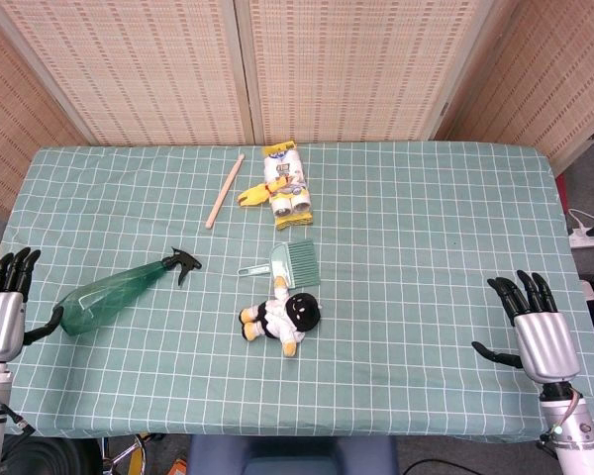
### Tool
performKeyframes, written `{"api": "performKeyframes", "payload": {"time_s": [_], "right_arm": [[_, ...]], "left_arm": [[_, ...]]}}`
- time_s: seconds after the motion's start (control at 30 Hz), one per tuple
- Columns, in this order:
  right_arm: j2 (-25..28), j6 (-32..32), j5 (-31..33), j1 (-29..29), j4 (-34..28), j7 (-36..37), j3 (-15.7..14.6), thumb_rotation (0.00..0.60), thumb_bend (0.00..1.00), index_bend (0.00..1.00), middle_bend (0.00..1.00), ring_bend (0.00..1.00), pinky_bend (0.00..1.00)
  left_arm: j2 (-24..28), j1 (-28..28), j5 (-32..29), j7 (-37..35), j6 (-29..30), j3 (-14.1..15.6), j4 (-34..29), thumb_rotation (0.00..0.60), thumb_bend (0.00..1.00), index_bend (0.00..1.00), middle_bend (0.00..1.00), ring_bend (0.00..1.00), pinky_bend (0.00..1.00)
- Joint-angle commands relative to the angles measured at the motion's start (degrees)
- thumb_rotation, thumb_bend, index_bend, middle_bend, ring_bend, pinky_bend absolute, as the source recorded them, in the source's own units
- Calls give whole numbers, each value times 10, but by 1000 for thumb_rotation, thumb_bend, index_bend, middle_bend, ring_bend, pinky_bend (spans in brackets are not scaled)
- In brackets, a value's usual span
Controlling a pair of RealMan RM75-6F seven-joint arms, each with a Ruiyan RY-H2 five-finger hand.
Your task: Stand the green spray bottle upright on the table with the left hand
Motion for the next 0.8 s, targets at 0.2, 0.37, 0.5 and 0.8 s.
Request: {"api": "performKeyframes", "payload": {"time_s": [0.2, 0.37, 0.5, 0.8], "right_arm": [[2, 3, 0, -3, -3, 1, -1, 600, 0, 143, 145, 0, 0], [3, 3, 0, -3, -3, 4, -1, 600, 0, 143, 145, 0, 0], [4, 3, 1, -5, -4, 4, -2, 600, 0, 143, 145, 0, 0], [5, -2, -1, -1, -6, 2, -2, 600, 0, 144, 145, 0, 0]], "left_arm": [[3, -1, -16, 14, -19, -5, -9, 600, 264, 0, 22, 9, 72], [-1, -1, -21, -1, -22, -15, -8, 600, 264, 0, 22, 9, 72], [-1, -2, -21, -9, -29, -17, -12, 600, 264, 0, 22, 10, 73], [44, -44, -122, 140, -104, -27, -173, 600, 263, 8, 87, 52, 144]]}}
